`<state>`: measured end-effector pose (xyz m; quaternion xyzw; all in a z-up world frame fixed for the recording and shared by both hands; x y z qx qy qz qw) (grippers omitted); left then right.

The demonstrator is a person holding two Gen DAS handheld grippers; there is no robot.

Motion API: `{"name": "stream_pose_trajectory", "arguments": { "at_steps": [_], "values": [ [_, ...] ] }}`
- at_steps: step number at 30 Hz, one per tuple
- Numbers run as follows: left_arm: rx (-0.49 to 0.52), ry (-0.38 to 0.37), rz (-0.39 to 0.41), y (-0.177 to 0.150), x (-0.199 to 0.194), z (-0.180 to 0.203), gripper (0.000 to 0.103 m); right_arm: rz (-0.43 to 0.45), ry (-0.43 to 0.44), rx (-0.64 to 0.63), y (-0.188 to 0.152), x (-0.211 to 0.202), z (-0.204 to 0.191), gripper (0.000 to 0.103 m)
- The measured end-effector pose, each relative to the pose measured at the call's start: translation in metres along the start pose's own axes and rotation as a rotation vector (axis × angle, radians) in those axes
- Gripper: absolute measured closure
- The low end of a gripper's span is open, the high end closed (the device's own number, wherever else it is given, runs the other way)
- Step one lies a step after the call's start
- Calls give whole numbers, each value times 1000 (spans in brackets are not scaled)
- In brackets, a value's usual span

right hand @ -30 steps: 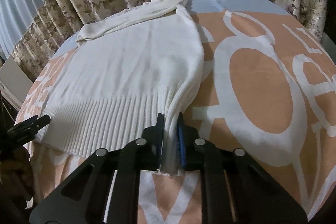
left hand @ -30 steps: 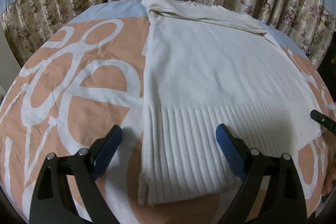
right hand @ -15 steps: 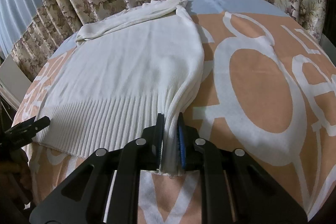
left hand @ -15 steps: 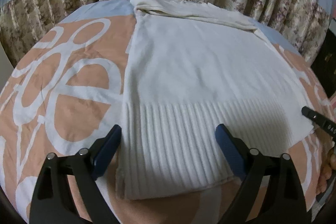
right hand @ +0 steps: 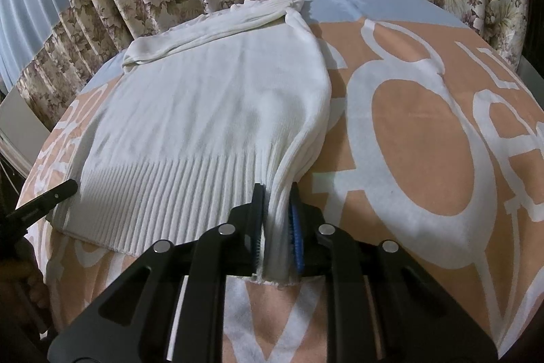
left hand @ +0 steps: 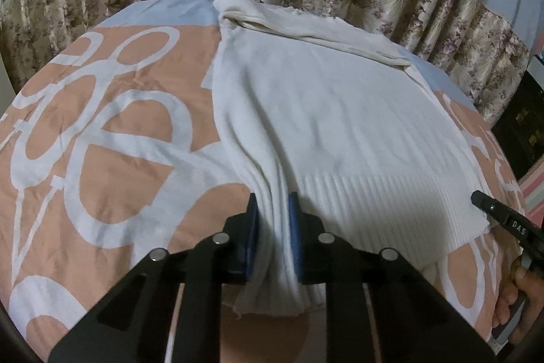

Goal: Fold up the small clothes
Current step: 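Grasp the hem with the left tool while the right tool lifts the side inward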

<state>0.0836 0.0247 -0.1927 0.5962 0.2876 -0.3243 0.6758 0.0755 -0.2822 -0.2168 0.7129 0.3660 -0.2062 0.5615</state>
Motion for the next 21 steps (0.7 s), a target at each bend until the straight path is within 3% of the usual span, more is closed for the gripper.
{"name": "stream_pose_trajectory", "arguments": {
  "at_steps": [13,21],
  "values": [
    [47,29,19,1,-14,1,88,4,27,-14,-1,-8,-9,92],
    [82,60,38,4,-39,-7,88,41,79,-39,-5,-42,-31,93]
  ]
}}
Point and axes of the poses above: each gripper's, at about its wrist camera, not at the fingertips, and x roughly the way its jaws point, z to its right, y to its top, the point moved 7 cm from there along x, roughly the way its jaws point, and after that the axes turned 5 degrees about y, right-handed, at the moved point
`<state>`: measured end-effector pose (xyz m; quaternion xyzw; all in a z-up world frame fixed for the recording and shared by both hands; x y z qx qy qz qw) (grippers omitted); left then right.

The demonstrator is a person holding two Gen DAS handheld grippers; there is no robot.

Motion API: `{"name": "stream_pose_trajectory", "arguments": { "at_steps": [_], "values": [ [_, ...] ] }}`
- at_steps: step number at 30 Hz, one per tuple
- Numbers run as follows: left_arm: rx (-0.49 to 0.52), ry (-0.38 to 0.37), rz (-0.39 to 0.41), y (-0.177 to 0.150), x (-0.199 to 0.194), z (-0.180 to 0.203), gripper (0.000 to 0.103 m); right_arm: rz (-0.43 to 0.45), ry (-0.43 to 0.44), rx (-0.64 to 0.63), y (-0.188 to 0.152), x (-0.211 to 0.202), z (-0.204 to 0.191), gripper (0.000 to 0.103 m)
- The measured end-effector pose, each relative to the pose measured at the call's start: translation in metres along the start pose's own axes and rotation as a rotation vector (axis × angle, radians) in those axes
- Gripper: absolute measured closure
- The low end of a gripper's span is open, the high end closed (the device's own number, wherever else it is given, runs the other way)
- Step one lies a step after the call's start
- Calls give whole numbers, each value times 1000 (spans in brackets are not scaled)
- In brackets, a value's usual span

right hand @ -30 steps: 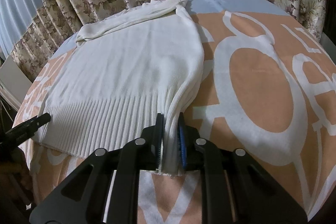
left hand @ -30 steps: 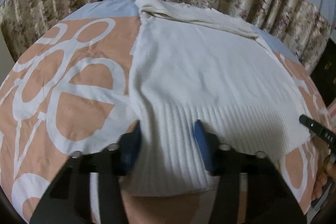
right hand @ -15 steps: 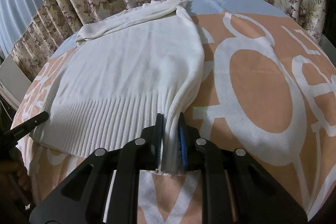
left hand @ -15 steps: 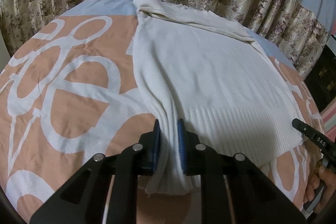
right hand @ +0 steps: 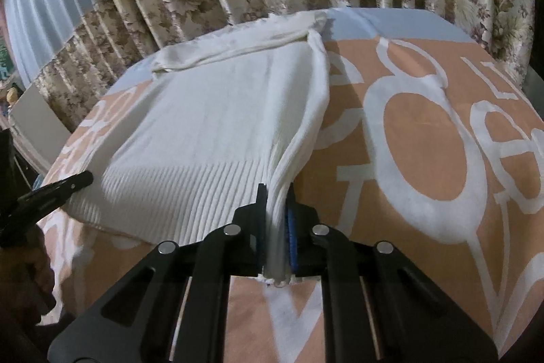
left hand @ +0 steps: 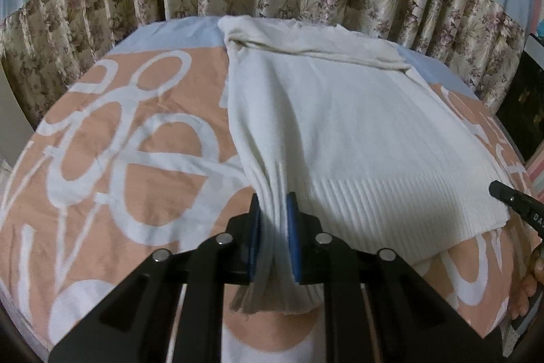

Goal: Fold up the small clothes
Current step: 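Grasp the hem with the left tool while the right tool lifts the side inward, then fold the gripped side over the sweater body with both tools and release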

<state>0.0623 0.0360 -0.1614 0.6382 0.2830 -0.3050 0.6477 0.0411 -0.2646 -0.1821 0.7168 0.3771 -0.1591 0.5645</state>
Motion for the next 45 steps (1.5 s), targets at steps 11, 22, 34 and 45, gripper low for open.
{"name": "stream_pose_trajectory", "arguments": {
  "at_steps": [11,22,34,45],
  "values": [
    [-29,19,96,25,-69,-8,88,128,-4,-21,29,-69,-33,93],
    [-110,-6,126,95,-29,-8,88,120,13,-15,93,-29,-17,92],
    [-42,42,145,185,49,-1,87,122,10,-24,196,49,7,92],
    [14,101,134,245,132,-2,87,71,-37,-43,254,134,26,92]
  ]
}}
Point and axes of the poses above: each gripper's, at about its wrist camera, not at the fingertips, and x roughly the way its jaws point, z to its right, y to its top, the point moved 7 cm from there along x, roughly the way its jaws point, and after that the axes turned 5 degrees about y, right-handed, at the moved point
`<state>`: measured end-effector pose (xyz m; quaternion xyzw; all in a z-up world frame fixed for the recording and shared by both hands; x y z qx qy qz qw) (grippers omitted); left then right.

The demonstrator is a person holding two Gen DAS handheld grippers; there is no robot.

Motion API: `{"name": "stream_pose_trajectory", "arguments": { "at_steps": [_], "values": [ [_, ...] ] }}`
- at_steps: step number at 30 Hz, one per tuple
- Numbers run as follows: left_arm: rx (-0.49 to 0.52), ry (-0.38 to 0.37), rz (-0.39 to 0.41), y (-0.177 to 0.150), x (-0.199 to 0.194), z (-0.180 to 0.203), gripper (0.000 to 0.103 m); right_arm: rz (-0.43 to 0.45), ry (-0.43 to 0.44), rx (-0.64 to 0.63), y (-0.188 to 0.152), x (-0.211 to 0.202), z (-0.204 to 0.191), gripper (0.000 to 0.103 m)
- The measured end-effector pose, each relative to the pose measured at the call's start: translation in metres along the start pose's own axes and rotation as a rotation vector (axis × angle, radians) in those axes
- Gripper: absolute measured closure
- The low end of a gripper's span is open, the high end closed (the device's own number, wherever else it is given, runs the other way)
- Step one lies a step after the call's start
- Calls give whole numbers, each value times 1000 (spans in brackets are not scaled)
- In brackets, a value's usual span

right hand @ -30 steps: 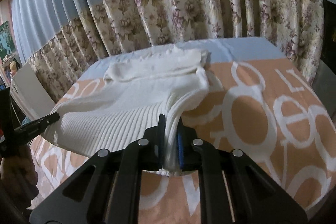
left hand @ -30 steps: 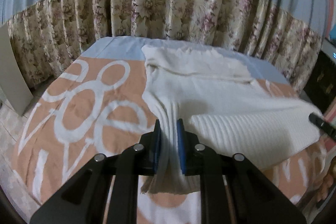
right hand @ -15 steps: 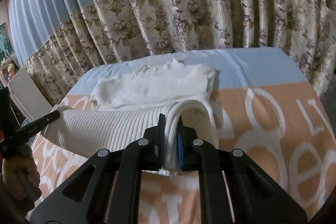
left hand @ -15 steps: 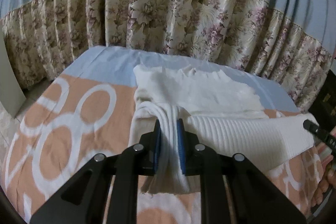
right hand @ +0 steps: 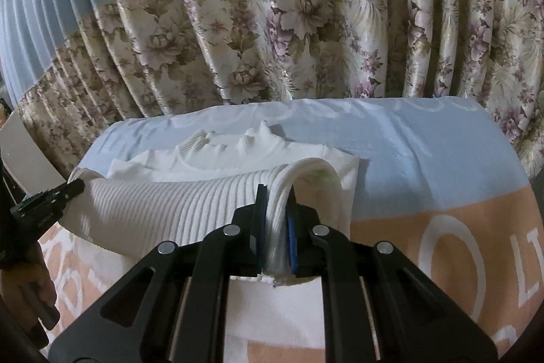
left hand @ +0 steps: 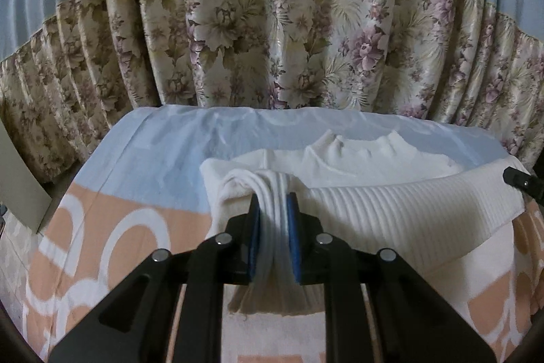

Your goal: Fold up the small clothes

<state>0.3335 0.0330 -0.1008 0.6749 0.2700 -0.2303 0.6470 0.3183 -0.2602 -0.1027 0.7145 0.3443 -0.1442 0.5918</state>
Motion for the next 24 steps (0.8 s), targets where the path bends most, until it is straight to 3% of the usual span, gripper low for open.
{"name": "stream_pose_trajectory", "arguments": {
  "at_steps": [7,9,11,14,16,19,21,24],
  "values": [
    [10,8,-58,10,49,4,83,-70,-15,24,5,46,20,91],
    [3,7,-88,11,63,5,74,-90,-16,39,5,56,26,88],
    [-3,51,-67,21,71,1,49,-81,-47,53,12,66,34,79],
    [12,98,-62,38,82,-7,48,-66,-76,54,32,74,41,78],
    [8,109,-27,49,75,-17,47,-40,-74,45,45,67,40,78],
    [38,127,6,49,60,-25,44,8,-99,-26,57,48,33,69],
    [32,114,13,43,48,-30,42,25,-103,-49,57,35,34,58],
    [29,66,8,18,26,-32,42,18,-77,-50,42,19,35,51]
  ]
}}
Point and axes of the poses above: each gripper's, at about its wrist camera, not at the fingertips, and x roughly the way its jaws point, z to its right, y to its top, the point moved 7 cm from there along x, roughly the way its jaws point, and after that the axes turned 5 degrees about y, right-handed, at the moved point
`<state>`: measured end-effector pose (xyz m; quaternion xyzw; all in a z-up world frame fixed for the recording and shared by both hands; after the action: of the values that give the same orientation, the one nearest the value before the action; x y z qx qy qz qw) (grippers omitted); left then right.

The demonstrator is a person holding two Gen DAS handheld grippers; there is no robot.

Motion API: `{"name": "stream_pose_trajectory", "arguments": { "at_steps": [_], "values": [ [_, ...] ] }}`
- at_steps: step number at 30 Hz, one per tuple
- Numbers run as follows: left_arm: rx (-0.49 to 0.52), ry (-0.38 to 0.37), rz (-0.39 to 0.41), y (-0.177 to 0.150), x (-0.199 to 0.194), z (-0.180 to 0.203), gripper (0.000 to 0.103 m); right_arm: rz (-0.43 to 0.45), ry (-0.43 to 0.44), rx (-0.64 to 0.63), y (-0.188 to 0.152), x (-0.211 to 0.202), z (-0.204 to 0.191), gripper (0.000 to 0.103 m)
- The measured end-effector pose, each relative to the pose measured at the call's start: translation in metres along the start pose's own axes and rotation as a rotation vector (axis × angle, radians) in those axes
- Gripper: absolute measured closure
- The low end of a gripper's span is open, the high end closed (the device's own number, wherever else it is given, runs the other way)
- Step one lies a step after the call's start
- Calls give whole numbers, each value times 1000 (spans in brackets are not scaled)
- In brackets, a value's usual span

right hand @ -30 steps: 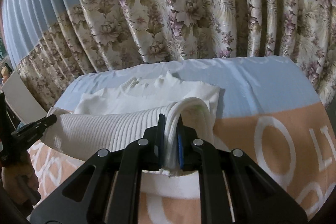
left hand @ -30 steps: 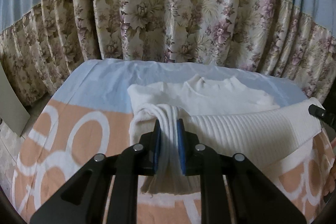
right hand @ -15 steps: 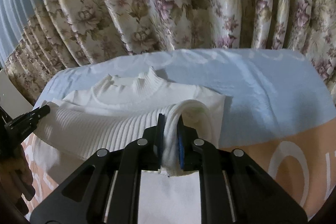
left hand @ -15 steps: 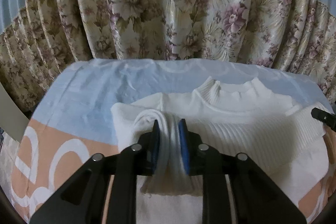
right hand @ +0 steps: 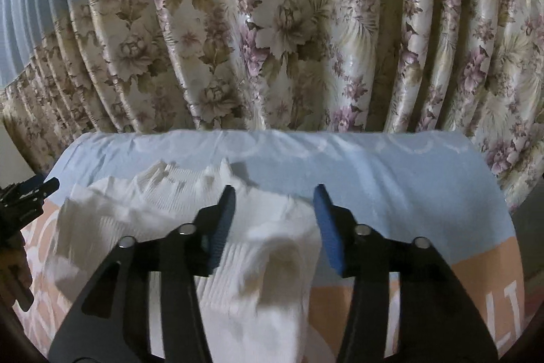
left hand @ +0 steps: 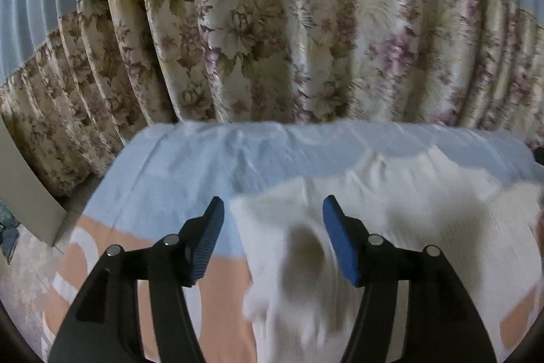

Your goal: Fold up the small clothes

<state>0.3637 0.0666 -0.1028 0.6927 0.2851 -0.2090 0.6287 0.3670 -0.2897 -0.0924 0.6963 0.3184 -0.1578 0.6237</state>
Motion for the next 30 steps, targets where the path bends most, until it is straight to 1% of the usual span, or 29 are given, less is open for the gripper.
{"name": "stream_pose_trajectory", "arguments": {
  "at_steps": [3,6,7,11,13,16,19,21,25,30],
  "values": [
    [34,-32,-17,-28,-15,8,41,-31,10,-22,-26,-9,-4,49],
    [45,-74,-52,-58,-26,16,41,-71,23,-36,-61,-16,-11,47],
    [47,-81,-60,-64,-27,19,41,-90,20,-53,-75,-17,-16,47],
    [86,-77,-98,-85,-24,33,41,-138,-6,-99,-102,-10,-28,45],
    [119,-50,-124,-93,-18,38,41,-159,-28,-114,-109,-4,-33,45],
    [117,-17,-145,-94,-8,35,41,-175,-63,-137,-113,5,-35,44],
    [112,3,-163,-90,4,32,41,-192,-98,-140,-114,18,-32,44],
    [106,3,-168,-85,10,30,41,-203,-115,-147,-112,25,-30,43],
    [93,-5,-148,-66,17,30,41,-201,-132,-156,-99,39,-30,40],
    [70,-20,-112,-31,31,35,41,-182,-120,-135,-74,55,-29,40]
  ]
}}
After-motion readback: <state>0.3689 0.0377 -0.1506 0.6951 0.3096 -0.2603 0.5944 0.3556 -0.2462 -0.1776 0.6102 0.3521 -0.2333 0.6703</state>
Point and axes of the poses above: each gripper's, at about its wrist camera, not at the fingertips, and x roughly the way its jaws point, z to its right, y to its top, the point moved 7 cm from there along x, roughly the way its jaws point, and after that the axes turned 5 degrees about y, right-handed, at the moved point
